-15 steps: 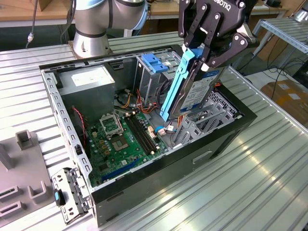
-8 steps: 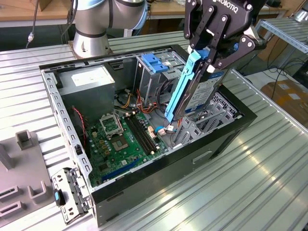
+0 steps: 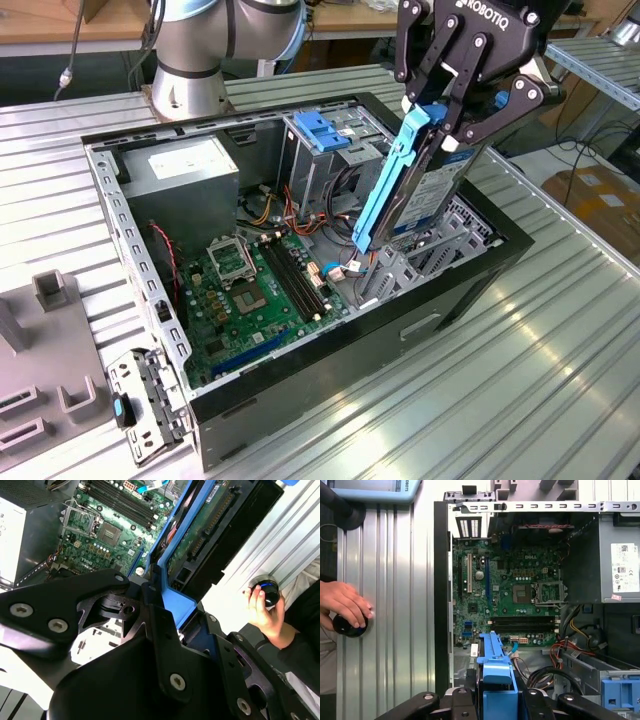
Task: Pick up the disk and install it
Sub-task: 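Insert the disk into the insertion slot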
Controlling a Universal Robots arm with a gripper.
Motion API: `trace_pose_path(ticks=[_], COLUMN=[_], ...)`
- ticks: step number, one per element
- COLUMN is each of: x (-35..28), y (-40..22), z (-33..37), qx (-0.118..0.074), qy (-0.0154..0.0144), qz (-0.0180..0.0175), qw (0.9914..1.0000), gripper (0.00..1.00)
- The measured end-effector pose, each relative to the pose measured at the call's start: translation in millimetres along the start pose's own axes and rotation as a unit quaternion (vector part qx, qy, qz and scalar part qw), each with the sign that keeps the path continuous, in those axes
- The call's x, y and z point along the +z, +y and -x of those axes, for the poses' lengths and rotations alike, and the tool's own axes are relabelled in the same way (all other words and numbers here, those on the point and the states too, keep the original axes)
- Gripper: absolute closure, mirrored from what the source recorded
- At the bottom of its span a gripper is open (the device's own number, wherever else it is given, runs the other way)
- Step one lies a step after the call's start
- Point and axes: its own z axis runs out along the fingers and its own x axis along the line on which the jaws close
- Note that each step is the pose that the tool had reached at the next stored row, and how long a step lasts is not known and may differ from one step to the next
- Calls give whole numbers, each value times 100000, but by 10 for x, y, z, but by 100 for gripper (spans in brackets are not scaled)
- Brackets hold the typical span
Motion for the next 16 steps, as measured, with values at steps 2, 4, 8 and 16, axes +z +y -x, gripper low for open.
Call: trace_pose_path(ticks=[2,4,8,16], x=[0,0,0,0], y=[-7,-11,-13,-14], z=[0,0,-1,-1], qx=[0,7,0,1], qy=[5,4,4,3], qz=[1,1,1,1], qw=[100000,100000,100000,100000], gripper=[63,63,63,63])
